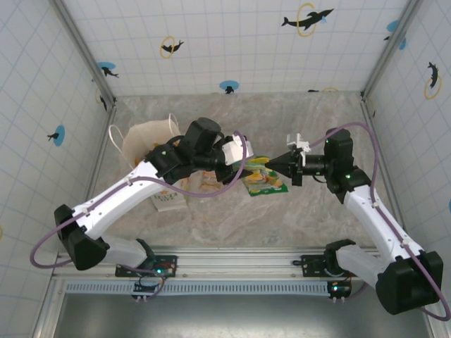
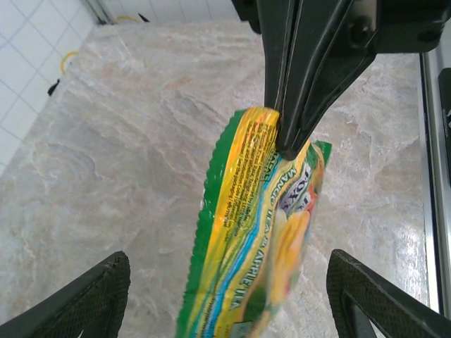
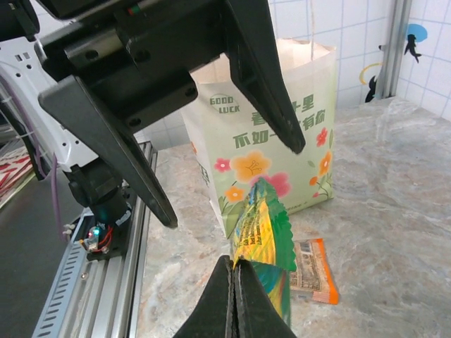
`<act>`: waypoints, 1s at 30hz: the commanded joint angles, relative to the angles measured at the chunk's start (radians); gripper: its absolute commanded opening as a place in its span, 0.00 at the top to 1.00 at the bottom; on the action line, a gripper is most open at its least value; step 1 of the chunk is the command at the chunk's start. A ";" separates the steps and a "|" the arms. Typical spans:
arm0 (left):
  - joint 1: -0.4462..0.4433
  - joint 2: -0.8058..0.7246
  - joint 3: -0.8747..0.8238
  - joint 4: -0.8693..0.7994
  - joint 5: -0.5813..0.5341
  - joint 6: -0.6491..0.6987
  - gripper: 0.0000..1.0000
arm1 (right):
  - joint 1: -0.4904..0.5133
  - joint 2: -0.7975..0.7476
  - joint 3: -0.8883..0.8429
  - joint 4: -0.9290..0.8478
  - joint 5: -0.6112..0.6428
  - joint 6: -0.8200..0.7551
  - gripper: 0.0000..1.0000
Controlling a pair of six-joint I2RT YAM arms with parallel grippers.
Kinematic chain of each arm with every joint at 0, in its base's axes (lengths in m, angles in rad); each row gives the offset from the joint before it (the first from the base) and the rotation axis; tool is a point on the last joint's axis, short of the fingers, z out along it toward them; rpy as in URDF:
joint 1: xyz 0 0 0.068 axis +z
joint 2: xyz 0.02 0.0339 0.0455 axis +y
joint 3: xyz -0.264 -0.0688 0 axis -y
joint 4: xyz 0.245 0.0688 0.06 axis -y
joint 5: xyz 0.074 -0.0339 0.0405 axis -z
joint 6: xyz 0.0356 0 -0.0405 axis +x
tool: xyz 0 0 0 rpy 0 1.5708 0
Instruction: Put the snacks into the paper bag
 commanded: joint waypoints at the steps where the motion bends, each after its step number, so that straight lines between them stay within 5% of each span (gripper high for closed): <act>1: -0.008 0.010 -0.014 -0.017 -0.019 0.047 0.26 | -0.004 0.005 0.002 0.060 -0.060 0.000 1.00; 13: -0.008 0.134 0.074 -0.095 0.108 0.081 0.33 | 0.001 0.010 -0.001 0.123 -0.116 0.043 1.00; 19: -0.008 0.167 0.103 -0.151 0.142 0.087 0.68 | 0.001 0.013 -0.001 0.123 -0.097 0.042 1.00; 25: -0.008 0.136 0.083 -0.140 0.148 0.077 0.86 | 0.000 -0.012 -0.020 0.159 -0.006 0.042 1.00; 30: -0.005 0.115 0.089 -0.119 0.042 -0.017 0.88 | 0.001 -0.074 -0.080 0.274 0.143 0.134 0.75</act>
